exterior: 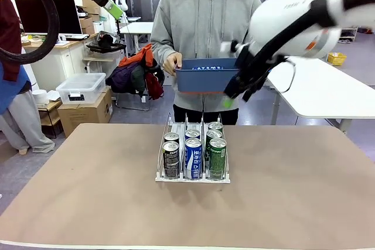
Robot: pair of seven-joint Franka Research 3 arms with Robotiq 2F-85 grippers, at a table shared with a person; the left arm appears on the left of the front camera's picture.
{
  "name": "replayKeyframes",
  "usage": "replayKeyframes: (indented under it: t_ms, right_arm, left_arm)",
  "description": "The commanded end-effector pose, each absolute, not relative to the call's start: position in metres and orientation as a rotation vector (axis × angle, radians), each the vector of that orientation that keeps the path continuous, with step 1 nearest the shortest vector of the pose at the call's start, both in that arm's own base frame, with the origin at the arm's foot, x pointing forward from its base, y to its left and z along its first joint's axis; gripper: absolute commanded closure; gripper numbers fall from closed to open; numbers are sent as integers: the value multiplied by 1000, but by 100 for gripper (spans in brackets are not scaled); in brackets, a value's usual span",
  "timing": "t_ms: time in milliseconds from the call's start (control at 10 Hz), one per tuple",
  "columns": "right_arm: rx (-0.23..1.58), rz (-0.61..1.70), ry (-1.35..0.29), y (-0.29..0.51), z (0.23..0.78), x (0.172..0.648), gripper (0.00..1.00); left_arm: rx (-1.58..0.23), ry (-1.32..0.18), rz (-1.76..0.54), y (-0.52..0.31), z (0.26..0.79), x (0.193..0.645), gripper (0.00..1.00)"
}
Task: Fill the beverage cans into the dispenser.
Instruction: Pick up the Ionic drink handed by the human.
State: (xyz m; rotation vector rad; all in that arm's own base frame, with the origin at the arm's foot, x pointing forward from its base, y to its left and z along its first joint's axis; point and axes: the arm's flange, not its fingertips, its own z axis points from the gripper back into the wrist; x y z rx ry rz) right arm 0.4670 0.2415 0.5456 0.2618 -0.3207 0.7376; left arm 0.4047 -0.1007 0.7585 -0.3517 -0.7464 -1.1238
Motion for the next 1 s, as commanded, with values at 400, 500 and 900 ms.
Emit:
replayKeyframes:
  t_ms: [400,500,900]
  right_arm:
    - [295,856,-401,167,669,463,0]
    - [283,838,-444,159,690,461,0]
    - [269,772,-585,141,729,444,0]
  left_arm:
    - [-379,-742,-1120,-100,757,403,0]
    - [-379,-742,-1120,-100,757,403,0]
    - [-379,-742,-1120,-100,757,403,0]
